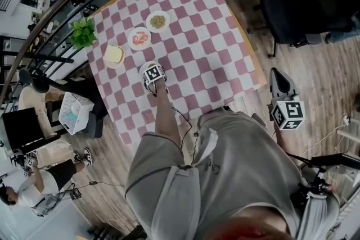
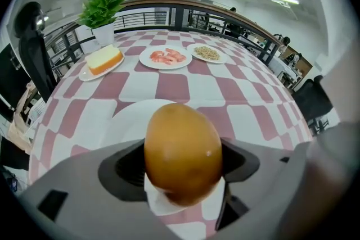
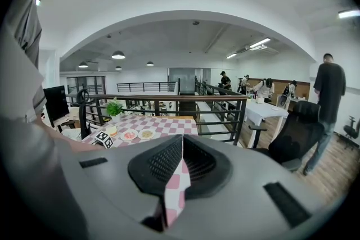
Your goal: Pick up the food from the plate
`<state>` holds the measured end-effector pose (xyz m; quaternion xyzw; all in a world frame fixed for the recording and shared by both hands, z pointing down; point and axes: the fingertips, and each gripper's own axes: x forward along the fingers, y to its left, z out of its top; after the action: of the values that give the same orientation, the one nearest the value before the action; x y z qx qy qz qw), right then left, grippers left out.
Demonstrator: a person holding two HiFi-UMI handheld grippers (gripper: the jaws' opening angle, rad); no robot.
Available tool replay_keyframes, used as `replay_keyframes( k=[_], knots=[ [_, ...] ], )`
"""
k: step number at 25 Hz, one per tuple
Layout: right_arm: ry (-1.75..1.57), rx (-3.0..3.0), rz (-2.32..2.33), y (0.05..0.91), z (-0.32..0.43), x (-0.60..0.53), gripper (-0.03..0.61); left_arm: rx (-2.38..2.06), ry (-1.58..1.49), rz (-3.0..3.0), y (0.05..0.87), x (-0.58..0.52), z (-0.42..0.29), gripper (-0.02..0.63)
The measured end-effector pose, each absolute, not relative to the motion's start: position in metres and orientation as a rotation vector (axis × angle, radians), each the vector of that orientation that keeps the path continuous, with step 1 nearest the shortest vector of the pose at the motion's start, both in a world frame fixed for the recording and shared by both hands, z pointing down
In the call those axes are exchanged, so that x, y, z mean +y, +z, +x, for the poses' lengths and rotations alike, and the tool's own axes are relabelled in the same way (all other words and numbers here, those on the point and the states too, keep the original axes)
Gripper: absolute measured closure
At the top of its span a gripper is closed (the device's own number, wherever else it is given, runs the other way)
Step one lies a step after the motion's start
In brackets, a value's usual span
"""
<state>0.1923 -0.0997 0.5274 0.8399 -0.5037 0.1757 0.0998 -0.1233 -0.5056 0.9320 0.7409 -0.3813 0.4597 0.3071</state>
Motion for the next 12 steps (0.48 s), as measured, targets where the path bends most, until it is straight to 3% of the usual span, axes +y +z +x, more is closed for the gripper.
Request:
replay_keyframes(
  k=[12],
  knots=[
    [0.488, -1.584, 2.453, 0.526, 0.191, -0.125, 0.561, -0.91, 1.167, 2.004, 0.931, -0.502, -0.106, 0.241]
  ],
)
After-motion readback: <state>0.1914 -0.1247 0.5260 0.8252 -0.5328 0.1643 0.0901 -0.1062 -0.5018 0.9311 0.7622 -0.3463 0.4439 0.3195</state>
